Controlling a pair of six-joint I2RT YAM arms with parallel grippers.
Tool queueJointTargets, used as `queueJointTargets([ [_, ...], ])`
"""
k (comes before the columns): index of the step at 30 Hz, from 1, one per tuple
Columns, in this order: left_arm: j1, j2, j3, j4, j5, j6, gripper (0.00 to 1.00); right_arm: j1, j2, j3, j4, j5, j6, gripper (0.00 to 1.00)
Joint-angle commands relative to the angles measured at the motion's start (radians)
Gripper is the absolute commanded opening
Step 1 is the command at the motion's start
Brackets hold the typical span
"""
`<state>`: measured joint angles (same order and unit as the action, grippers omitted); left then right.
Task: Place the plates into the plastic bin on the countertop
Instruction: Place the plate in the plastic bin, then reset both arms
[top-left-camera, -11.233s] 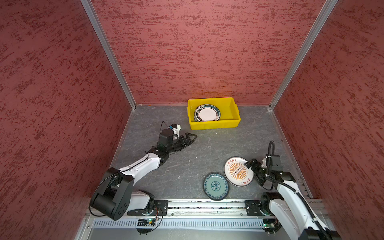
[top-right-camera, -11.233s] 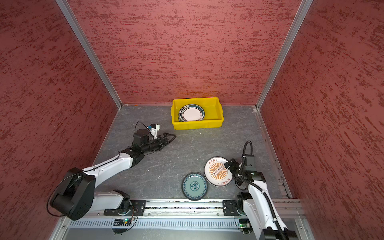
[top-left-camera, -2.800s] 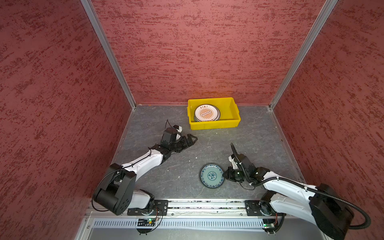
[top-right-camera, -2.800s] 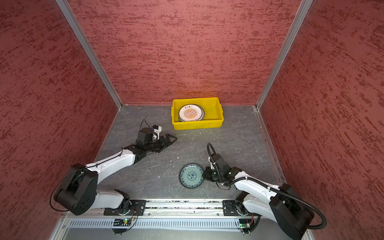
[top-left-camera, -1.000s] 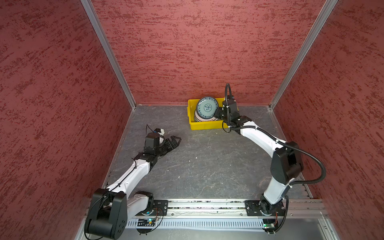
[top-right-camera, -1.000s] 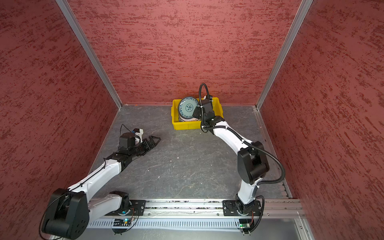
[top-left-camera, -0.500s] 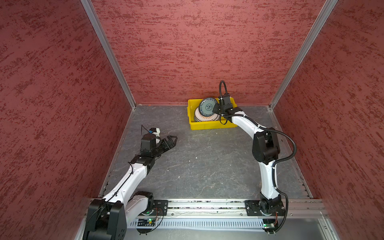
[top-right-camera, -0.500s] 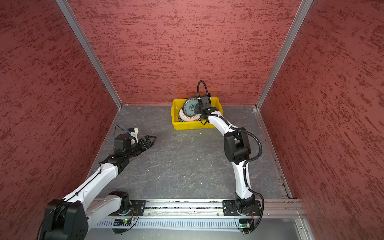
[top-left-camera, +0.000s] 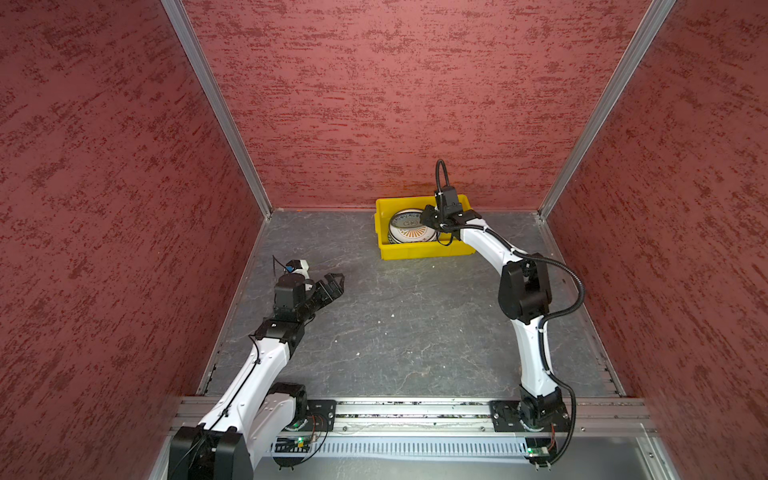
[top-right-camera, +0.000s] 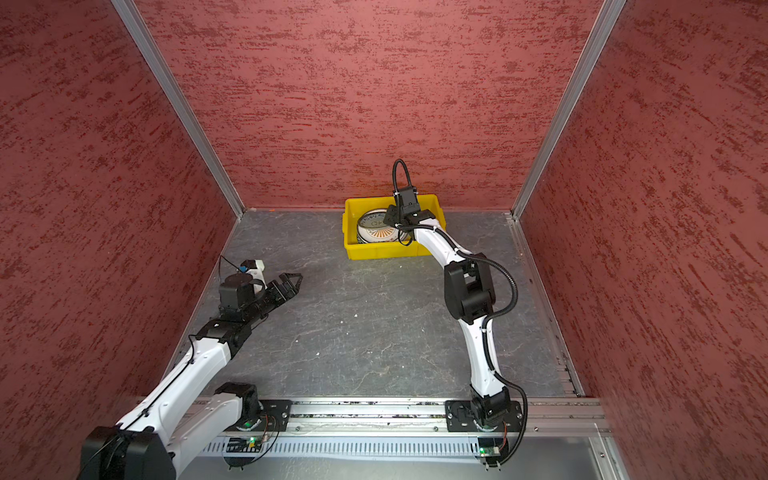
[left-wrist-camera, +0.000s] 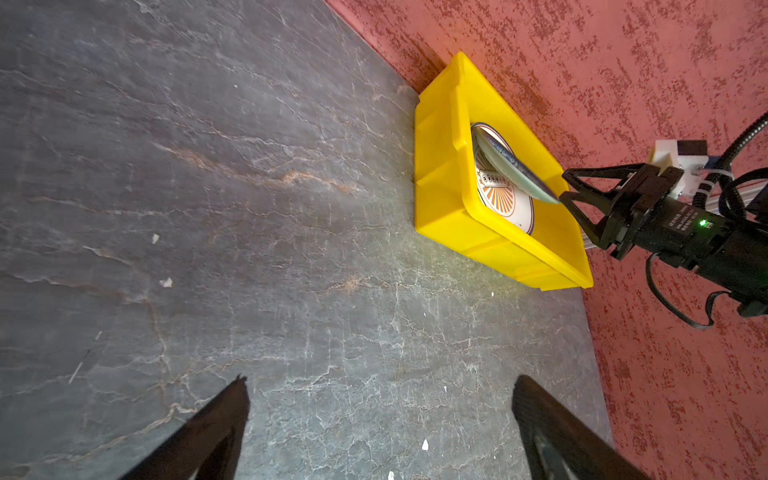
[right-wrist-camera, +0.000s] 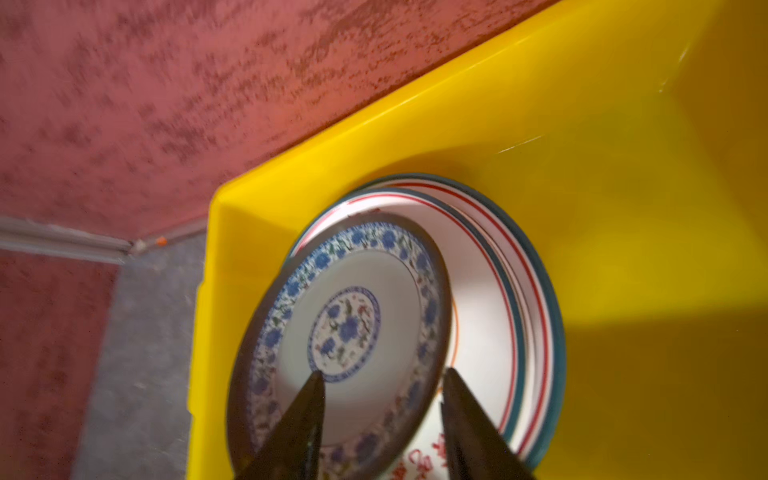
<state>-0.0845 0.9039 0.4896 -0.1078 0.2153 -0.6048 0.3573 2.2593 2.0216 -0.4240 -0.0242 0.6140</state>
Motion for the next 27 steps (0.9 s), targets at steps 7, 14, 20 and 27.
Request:
queueJointTargets([
  [7,0.051,-0.027,0.015,-0.028,-0.082,0.049,1.00,-0.024,-0.241,-0.149,0.078,0.032,-0.051,0.78],
  [14,0.155,-0.037,0.007,0.052,-0.172,0.069,0.99,-0.034,-0.663,-0.729,0.492,0.293,-0.171,0.91],
  [20,0.194,-0.013,-0.044,0.190,-0.285,0.189,0.99,-0.048,-0.929,-1.130,0.736,0.536,-0.313,0.96],
  [27,0.189,-0.026,-0.247,0.554,-0.370,0.316,0.99,-0.052,-1.063,-1.514,0.995,0.839,-0.485,0.99],
])
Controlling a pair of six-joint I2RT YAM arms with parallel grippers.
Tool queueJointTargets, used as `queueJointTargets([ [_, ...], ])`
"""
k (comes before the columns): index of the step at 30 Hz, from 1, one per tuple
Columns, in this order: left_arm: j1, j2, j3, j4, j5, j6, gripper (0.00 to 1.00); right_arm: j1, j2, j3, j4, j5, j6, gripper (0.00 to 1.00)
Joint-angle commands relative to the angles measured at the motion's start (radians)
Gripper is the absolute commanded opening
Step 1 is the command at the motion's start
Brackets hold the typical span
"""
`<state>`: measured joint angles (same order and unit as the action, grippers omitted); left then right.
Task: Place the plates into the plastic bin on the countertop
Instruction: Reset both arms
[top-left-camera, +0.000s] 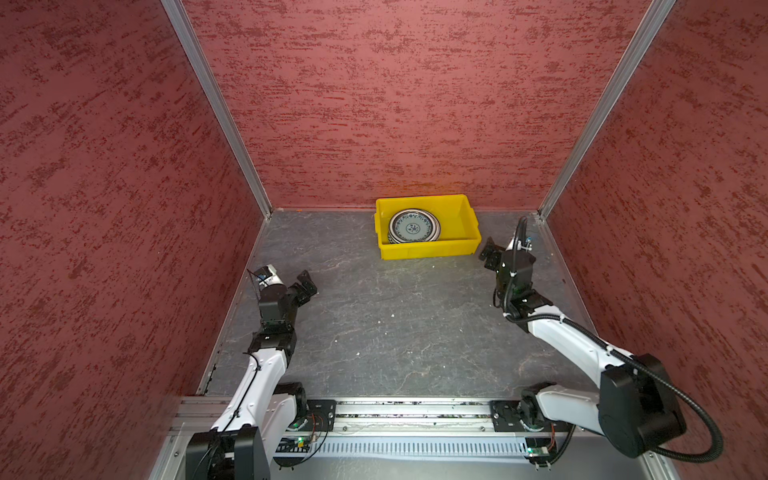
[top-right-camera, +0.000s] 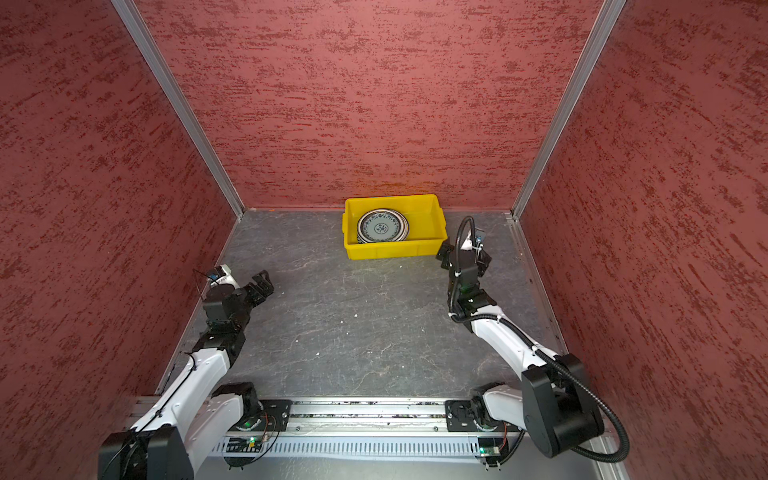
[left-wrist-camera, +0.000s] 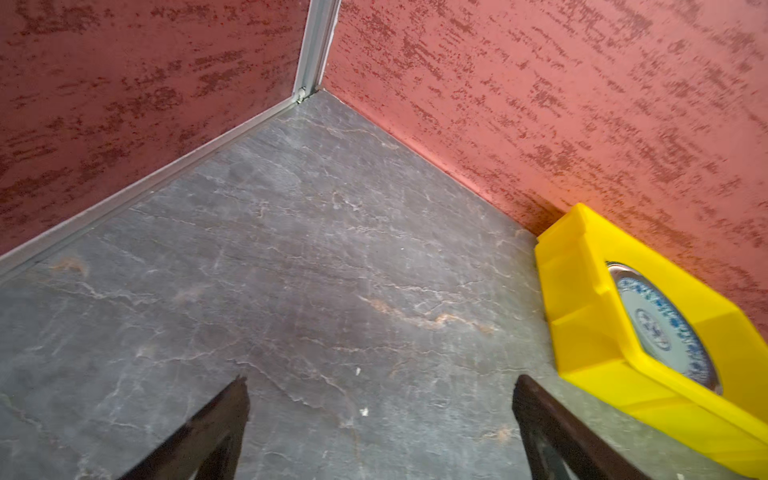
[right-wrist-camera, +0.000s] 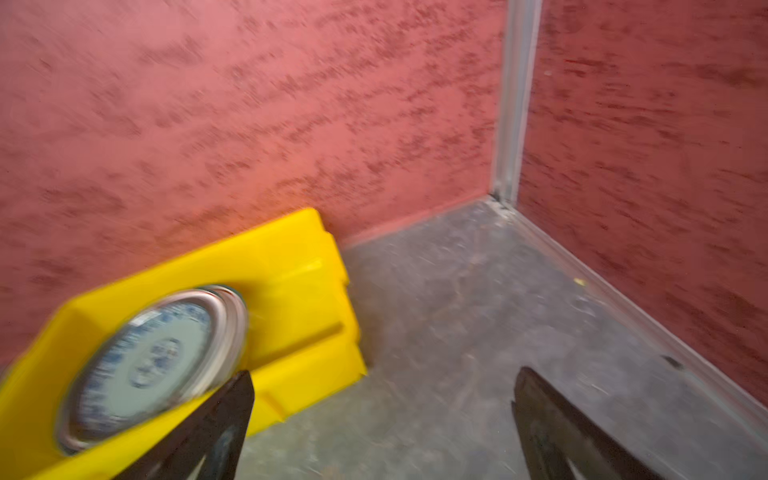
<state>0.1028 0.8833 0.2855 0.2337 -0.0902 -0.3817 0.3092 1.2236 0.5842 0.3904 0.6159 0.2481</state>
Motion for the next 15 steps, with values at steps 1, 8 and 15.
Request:
queueJointTargets([
  [1,0.001,0.006,-0.068,0.292,-0.075,0.106,0.99,-0.005,-0.030,-0.128,0.238,0.242,-0.152,0.99],
  [8,-0.025,0.252,-0.091,0.514,-0.111,0.172,0.99,-0.057,0.044,-0.307,0.564,0.295,-0.289,0.99],
  [15,-0.082,0.381,-0.058,0.658,-0.162,0.261,0.99,-0.138,0.183,-0.381,0.860,0.114,-0.312,0.99],
])
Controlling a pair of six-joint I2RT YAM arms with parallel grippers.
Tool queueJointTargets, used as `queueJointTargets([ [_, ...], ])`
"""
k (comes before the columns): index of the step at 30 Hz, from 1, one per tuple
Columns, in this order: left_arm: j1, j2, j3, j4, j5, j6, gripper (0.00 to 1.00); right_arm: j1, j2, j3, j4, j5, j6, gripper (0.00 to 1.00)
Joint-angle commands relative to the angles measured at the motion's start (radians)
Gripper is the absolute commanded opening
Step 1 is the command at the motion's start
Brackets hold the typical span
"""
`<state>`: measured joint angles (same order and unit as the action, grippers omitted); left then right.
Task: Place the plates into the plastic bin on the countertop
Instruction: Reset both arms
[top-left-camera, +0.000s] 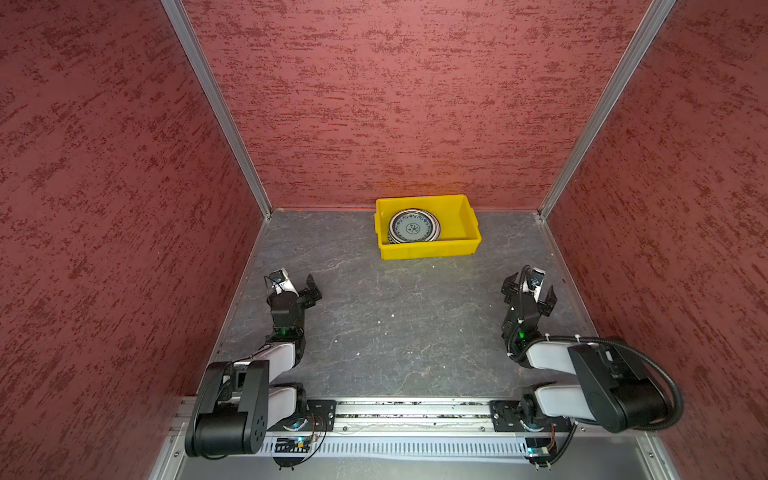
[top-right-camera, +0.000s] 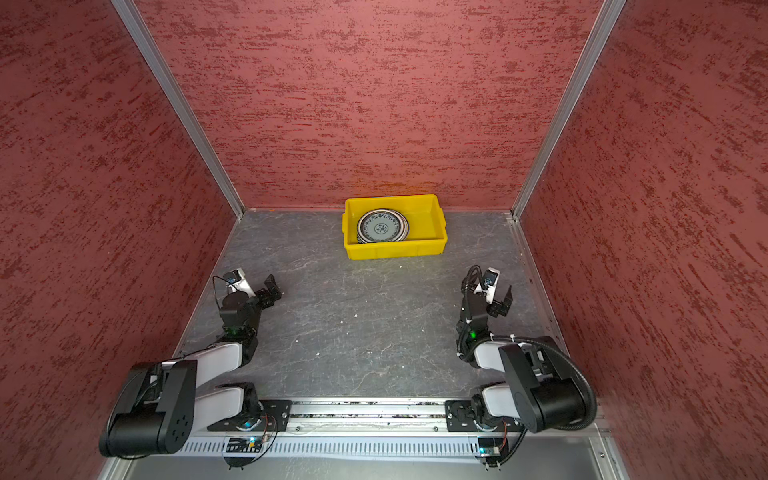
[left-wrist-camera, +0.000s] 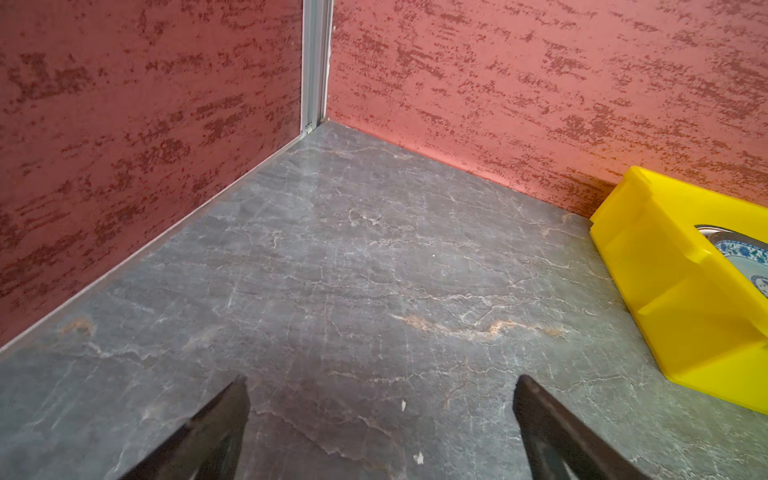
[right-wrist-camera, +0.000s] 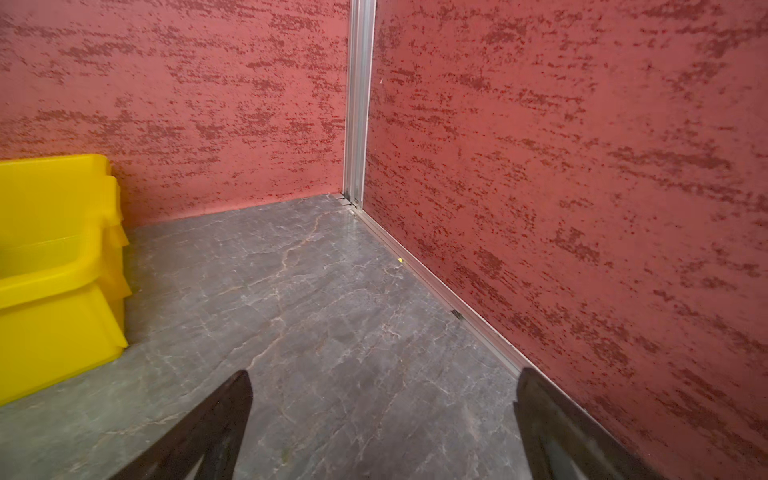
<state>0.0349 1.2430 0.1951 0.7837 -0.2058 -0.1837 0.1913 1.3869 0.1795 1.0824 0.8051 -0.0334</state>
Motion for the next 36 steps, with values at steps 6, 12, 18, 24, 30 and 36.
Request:
queueJointTargets([
  [6,-0.050,0.153,0.010,0.308,-0.098,0.125,0.99,-0.082,0.122,0.088,0.131,-0.275,0.008,0.99],
  [12,-0.106,0.214,0.057,0.302,-0.079,0.203,0.99,-0.187,0.110,0.112,0.017,-0.603,0.041,0.99],
  [18,-0.149,0.238,0.066,0.320,-0.101,0.256,0.99,-0.221,0.166,0.097,0.093,-0.688,0.055,0.99],
  [24,-0.138,0.234,0.091,0.268,-0.086,0.244,0.99,-0.221,0.159,0.097,0.085,-0.644,0.069,0.99],
  [30,-0.124,0.231,0.117,0.210,-0.064,0.231,0.99,-0.221,0.153,0.100,0.064,-0.646,0.069,0.99],
  [36,-0.112,0.230,0.121,0.197,-0.044,0.227,0.99,-0.219,0.157,0.098,0.079,-0.640,0.068,0.99],
])
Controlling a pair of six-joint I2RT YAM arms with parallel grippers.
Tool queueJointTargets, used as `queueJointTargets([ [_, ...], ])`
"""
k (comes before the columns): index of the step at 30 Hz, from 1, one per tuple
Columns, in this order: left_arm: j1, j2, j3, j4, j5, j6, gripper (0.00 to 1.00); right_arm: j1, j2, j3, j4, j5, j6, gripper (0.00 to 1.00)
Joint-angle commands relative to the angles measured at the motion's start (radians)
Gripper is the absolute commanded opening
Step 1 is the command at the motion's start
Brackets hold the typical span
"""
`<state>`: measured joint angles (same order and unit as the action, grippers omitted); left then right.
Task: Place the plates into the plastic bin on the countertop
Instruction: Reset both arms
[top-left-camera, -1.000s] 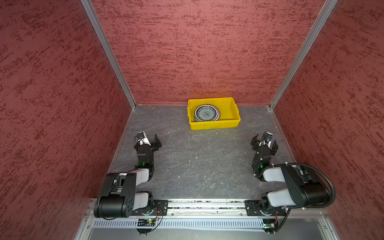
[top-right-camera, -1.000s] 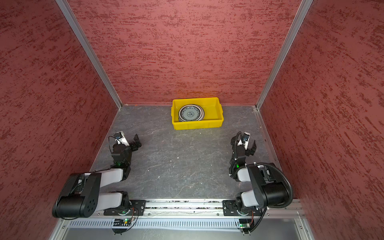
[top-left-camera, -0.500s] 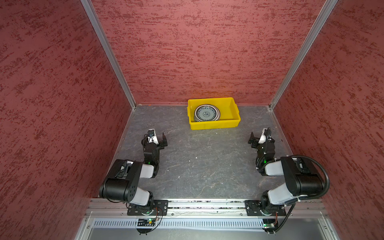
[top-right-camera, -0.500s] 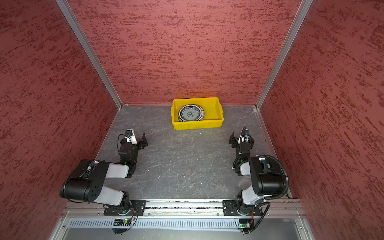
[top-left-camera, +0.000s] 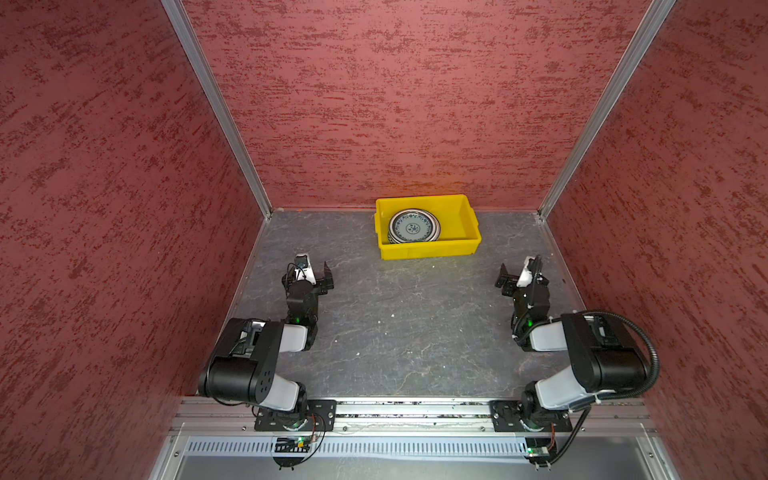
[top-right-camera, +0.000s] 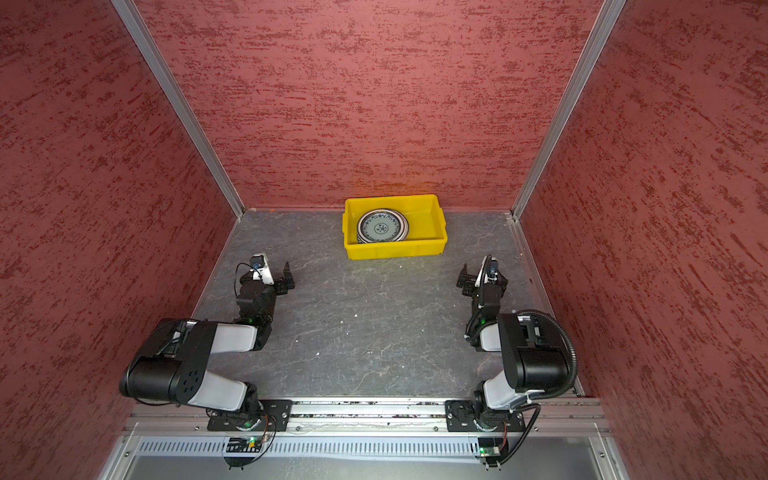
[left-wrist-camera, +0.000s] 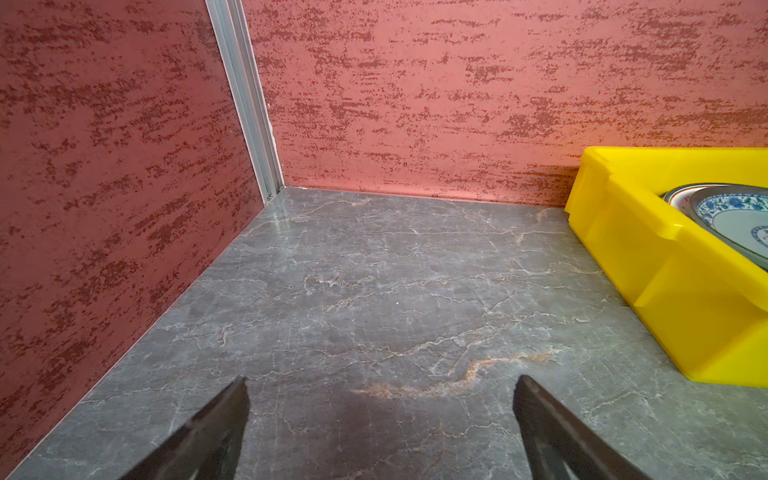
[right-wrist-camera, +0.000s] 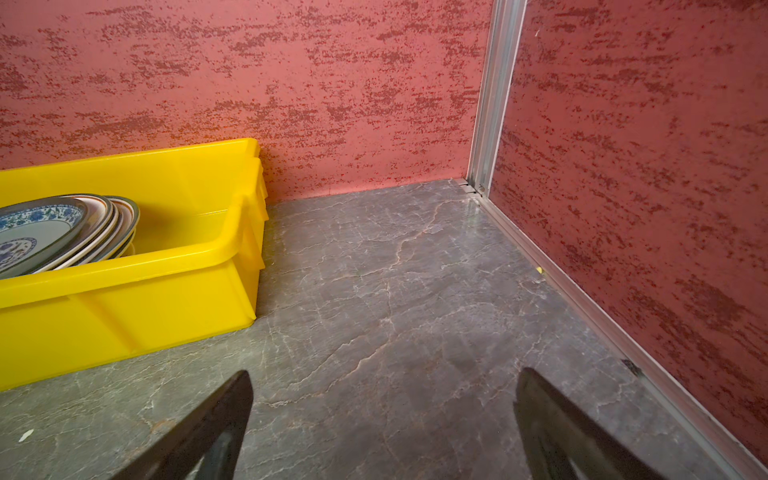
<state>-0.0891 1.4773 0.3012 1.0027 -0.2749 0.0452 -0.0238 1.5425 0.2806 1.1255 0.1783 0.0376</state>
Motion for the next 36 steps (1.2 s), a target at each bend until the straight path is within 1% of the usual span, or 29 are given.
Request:
queueJointTargets([
  [1,0.016,-0.003,0.017,-0.026,0.033,-0.005,0.99,-0.004,0.002,-0.003,0.036,-0.014,-0.003,0.99],
  [4,0.035,0.001,0.031,-0.054,0.064,-0.020,0.99,-0.005,0.001,-0.003,0.037,-0.014,-0.002,0.99],
  [6,0.073,0.019,0.067,-0.117,0.123,-0.049,0.99,-0.004,0.001,-0.003,0.037,-0.014,-0.002,0.99],
  [7,0.087,0.046,0.080,-0.105,0.139,-0.054,0.99,-0.004,0.002,-0.003,0.036,-0.013,-0.002,0.99],
  [8,0.092,0.041,0.070,-0.110,0.151,-0.066,0.99,-0.005,0.002,-0.002,0.037,-0.014,-0.003,0.99],
  [10,0.092,0.062,0.055,-0.049,0.128,-0.069,0.99,-0.004,0.001,-0.003,0.036,-0.014,-0.002,0.99],
  [12,0.090,0.055,0.063,-0.079,0.124,-0.071,0.99,-0.004,0.002,-0.003,0.036,-0.015,-0.002,0.99],
  [13,0.088,0.062,0.060,-0.059,0.119,-0.067,0.99,-0.004,0.002,-0.003,0.038,-0.015,-0.002,0.99],
  [15,0.089,0.054,0.062,-0.080,0.120,-0.070,0.99,-0.004,0.001,-0.002,0.037,-0.015,-0.003,0.99],
  [36,0.088,0.060,0.061,-0.070,0.117,-0.067,0.99,-0.004,0.002,-0.002,0.037,-0.014,-0.003,0.99],
])
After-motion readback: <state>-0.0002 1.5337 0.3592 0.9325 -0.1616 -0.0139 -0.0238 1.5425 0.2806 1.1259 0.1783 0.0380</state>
